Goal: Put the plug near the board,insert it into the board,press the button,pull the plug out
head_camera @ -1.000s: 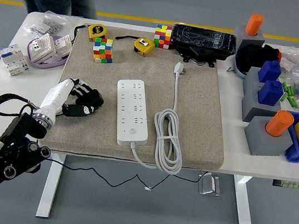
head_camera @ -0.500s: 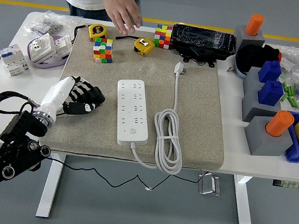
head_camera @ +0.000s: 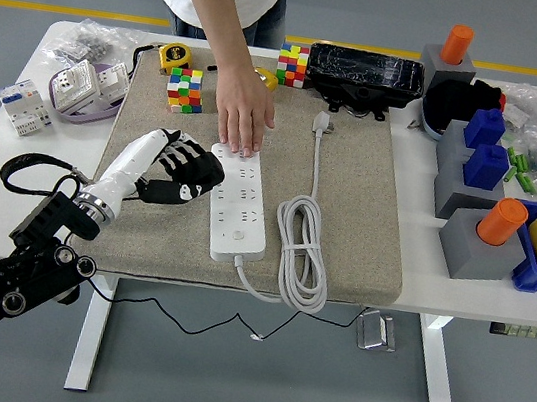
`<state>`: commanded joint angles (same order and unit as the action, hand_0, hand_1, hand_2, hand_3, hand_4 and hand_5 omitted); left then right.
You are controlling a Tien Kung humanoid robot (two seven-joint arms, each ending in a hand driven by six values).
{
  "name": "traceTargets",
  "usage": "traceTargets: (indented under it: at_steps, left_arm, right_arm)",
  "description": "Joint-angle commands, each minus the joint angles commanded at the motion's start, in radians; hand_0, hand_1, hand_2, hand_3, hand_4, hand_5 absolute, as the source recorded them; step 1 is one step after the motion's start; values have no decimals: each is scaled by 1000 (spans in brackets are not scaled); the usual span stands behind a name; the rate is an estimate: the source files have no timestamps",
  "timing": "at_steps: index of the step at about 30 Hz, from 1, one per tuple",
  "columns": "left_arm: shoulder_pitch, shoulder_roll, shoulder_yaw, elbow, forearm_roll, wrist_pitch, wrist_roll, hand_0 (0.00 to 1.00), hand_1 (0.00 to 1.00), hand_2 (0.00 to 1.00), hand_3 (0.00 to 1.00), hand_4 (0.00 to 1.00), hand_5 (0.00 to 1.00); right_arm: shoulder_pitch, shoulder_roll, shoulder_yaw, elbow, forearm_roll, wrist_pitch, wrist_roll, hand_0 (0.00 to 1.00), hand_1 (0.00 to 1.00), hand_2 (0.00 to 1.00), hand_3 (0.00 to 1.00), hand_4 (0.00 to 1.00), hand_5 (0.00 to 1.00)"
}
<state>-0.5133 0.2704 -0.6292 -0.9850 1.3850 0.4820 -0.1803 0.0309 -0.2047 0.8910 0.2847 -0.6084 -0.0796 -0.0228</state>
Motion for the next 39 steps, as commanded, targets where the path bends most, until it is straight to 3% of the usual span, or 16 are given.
traceTargets:
  at_steps: [8,24,39]
  left_arm:
    - [-31,-15,70,55,4,4,-16,364,379,460,548,700,2]
    - [-43,-34,89,113,7,25,-30,373,383,465,549,704,2]
    - [-43,-22,93,119,26,16,-34,384,389,469,548,702,2]
  right_arm:
    - [-1,-1,-4,0,2,0,0,612,644,653,555,952,501]
    - [0,-1,-1,6,-3,0,0,614,644,653,555,951,500]
    - [1,-1,2,7,-5,0,1,612,645,653,555,951,500]
